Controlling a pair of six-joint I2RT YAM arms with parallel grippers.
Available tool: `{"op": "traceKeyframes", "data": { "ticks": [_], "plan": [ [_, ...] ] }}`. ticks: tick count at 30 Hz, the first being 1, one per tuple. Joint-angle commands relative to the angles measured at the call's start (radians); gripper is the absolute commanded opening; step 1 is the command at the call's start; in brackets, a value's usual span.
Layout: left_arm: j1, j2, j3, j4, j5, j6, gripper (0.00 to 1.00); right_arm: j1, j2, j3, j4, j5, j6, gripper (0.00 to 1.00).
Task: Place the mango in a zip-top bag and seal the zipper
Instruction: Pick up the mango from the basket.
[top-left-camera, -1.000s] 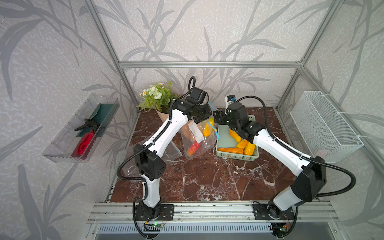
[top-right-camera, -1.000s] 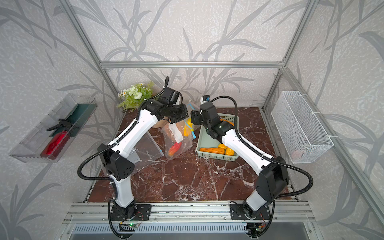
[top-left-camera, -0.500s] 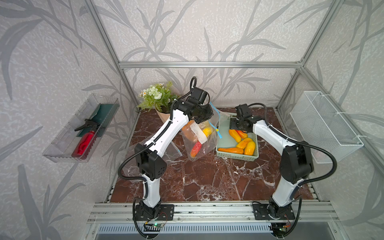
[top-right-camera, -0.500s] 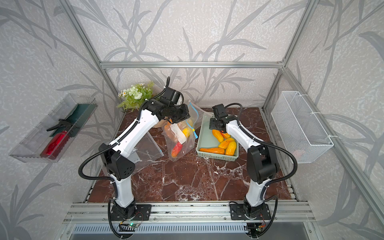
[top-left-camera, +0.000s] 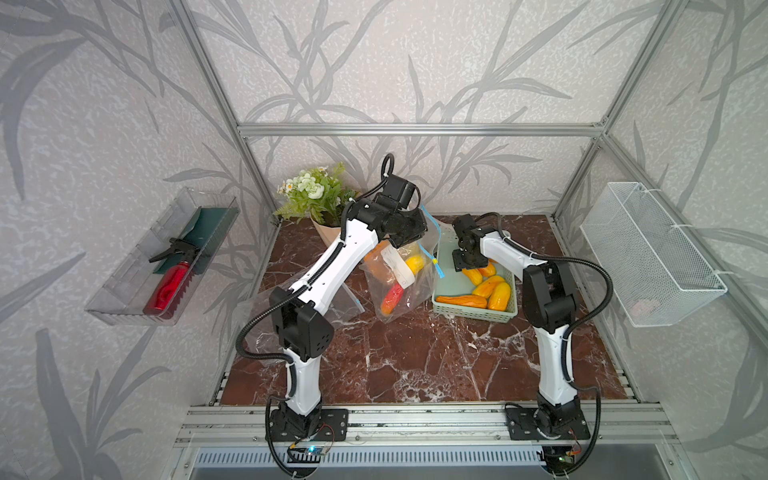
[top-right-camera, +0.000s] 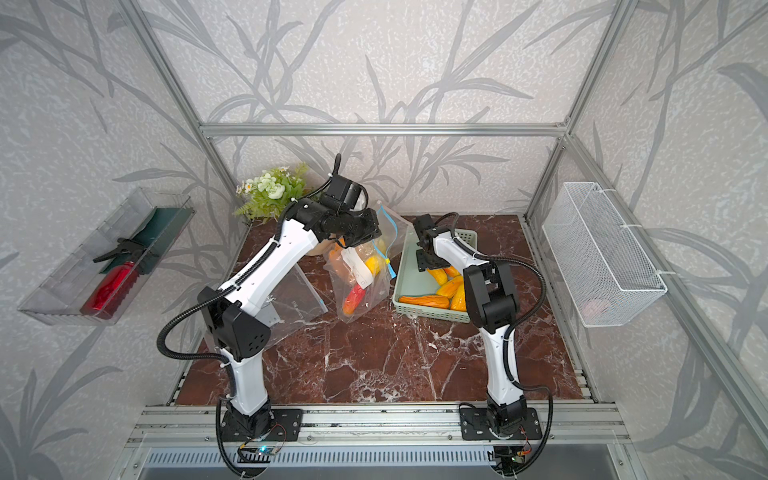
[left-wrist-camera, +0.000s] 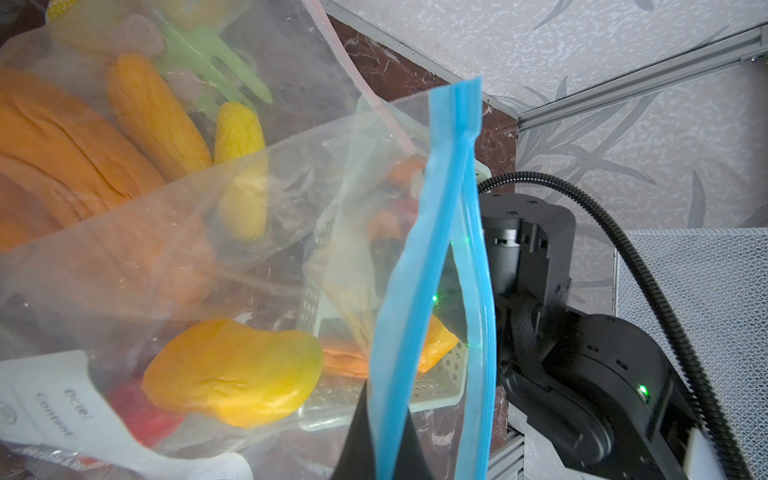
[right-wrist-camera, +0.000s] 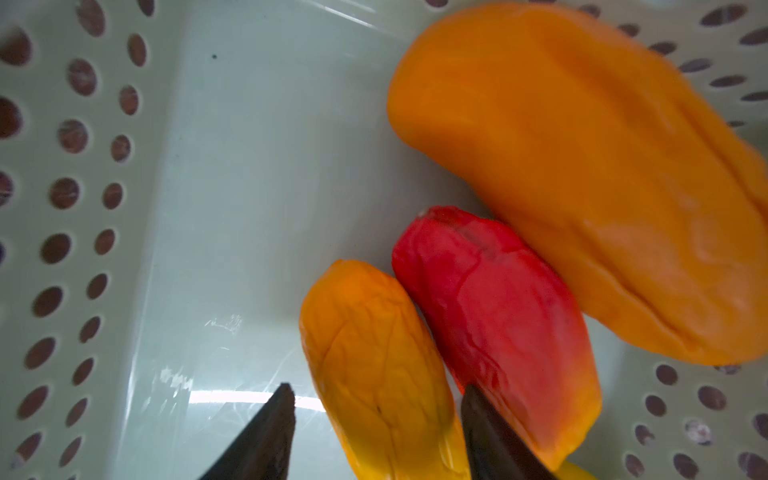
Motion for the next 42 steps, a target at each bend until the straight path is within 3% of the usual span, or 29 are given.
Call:
{"op": "traceKeyframes", "data": {
  "ticks": [1,6,10,16,21,24,33,38,42],
  "plan": [
    [-0.006,0.009,0.029,-0.009,0.002,0.004,0.00,-0.003,0.044,0.054,-0.053,0.017,-0.022,0.60],
    [-0.007,0.008,0.027,-0.013,0.003,0.003,0.00,-0.003,0.112,0.138,-0.088,0.013,-0.034,0.57],
    [-0.009,0.007,0.027,-0.015,0.001,0.004,0.00,-0.001,0.081,0.132,-0.070,0.007,-0.029,0.35],
    [-0.010,0.008,0.030,-0.015,-0.003,-0.002,0.00,0.002,-0.238,-0.042,0.126,-0.029,0.054,0.27],
    [-0.010,0.015,0.036,-0.015,-0.001,-0.005,0.00,0.008,-0.553,-0.242,0.422,-0.151,0.169,0.27],
    [-0.010,0.018,0.033,-0.013,-0.005,-0.006,0.00,0.020,-0.635,-0.307,0.579,-0.235,0.259,0.27],
    [-0.010,0.019,0.041,-0.012,-0.001,-0.015,0.00,0.107,-0.571,-0.305,0.959,-0.381,0.547,0.26],
    [-0.009,0.017,0.046,-0.014,-0.003,-0.019,0.00,0.128,-0.515,-0.288,0.985,-0.409,0.572,0.25],
    [-0.006,0.019,0.060,-0.015,-0.009,-0.019,0.00,0.140,-0.537,-0.347,0.919,-0.387,0.494,0.26]
  ]
}}
